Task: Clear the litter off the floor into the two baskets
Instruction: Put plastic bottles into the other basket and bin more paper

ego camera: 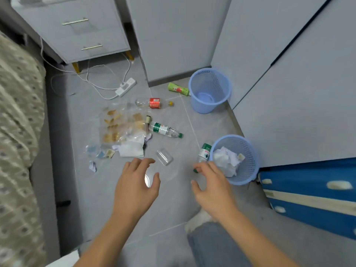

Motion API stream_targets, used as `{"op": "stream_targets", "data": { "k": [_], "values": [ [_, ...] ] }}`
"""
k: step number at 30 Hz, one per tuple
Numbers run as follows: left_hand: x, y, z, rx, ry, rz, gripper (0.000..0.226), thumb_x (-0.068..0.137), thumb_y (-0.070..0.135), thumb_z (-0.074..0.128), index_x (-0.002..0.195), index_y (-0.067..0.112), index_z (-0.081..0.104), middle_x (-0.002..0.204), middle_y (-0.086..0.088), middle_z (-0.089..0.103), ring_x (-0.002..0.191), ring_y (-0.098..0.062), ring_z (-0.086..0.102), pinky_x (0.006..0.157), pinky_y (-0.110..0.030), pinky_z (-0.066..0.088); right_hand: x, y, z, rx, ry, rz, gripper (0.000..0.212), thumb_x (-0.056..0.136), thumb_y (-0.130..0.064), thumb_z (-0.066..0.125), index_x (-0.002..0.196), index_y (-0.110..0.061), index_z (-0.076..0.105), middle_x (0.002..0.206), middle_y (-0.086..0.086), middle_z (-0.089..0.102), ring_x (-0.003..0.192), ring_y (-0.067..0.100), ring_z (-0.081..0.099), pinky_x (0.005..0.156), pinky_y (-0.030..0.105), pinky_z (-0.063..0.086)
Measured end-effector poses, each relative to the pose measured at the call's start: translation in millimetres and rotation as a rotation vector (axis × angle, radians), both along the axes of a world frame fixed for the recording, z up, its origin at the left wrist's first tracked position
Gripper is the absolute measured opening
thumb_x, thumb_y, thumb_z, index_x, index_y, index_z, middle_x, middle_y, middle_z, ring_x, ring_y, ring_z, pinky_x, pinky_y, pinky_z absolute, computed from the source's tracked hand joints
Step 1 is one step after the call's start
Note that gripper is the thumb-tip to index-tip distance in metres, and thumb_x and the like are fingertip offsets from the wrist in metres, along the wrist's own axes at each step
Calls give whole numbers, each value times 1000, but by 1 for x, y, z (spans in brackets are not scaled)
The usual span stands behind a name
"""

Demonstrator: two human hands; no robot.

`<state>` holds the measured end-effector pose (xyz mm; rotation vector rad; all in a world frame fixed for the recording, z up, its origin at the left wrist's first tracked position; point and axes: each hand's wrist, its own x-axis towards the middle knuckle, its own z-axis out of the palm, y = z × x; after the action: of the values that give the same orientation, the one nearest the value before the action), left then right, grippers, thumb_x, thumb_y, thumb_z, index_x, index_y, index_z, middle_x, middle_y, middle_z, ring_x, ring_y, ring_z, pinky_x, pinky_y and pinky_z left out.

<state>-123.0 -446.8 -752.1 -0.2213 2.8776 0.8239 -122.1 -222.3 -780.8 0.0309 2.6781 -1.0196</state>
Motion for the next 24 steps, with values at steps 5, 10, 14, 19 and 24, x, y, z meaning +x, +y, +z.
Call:
{"op": "stream_targets", "data": {
  "k": [5, 10, 14, 19, 24],
  "values": [
    [-72, 19, -37, -7, -58, -71, 39, 85, 30, 70, 121, 36, 59, 108, 17, 53, 108, -13, 52, 70, -28, 45, -59, 17, -54, -8, -62, -58, 35, 85, -31, 62, 118, -37, 53, 115, -14, 52, 108, 14, 59, 85, 37, 54],
    [-131, 22, -96, -39, -197, -105, 39, 86, 28, 68, 124, 32, 58, 114, 11, 53, 114, -15, 49, 74, -31, 49, -91, 11, -117, -50, -217, -183, 38, 85, -20, 62, 121, -29, 57, 121, -4, 51, 110, 21, 60, 89, 41, 54],
    [-155, 11, -179, -93, -330, -219, 45, 86, 19, 66, 128, 29, 57, 116, 4, 53, 117, -21, 49, 80, -37, 53, -97, -3, -186, 0, -440, -182, 49, 88, -15, 58, 137, -24, 52, 129, 6, 47, 117, 29, 54, 98, 37, 47],
    [-166, 5, -317, -192, -401, -468, 67, 80, 1, 57, 138, 34, 51, 134, 5, 46, 125, -22, 44, 84, -33, 48, -98, -16, -307, 62, -745, -283, 60, 88, -19, 53, 145, -30, 42, 151, 14, 33, 134, 38, 42, 107, 36, 41],
    [-150, -7, -433, -319, -276, -748, 96, 34, -7, 71, 122, 31, 61, 126, -7, 59, 117, -31, 57, 76, -39, 57, -89, -19, -392, 250, -824, -381, 57, 90, -21, 52, 145, -29, 40, 151, 14, 22, 129, 44, 36, 104, 38, 39]
  ]
}}
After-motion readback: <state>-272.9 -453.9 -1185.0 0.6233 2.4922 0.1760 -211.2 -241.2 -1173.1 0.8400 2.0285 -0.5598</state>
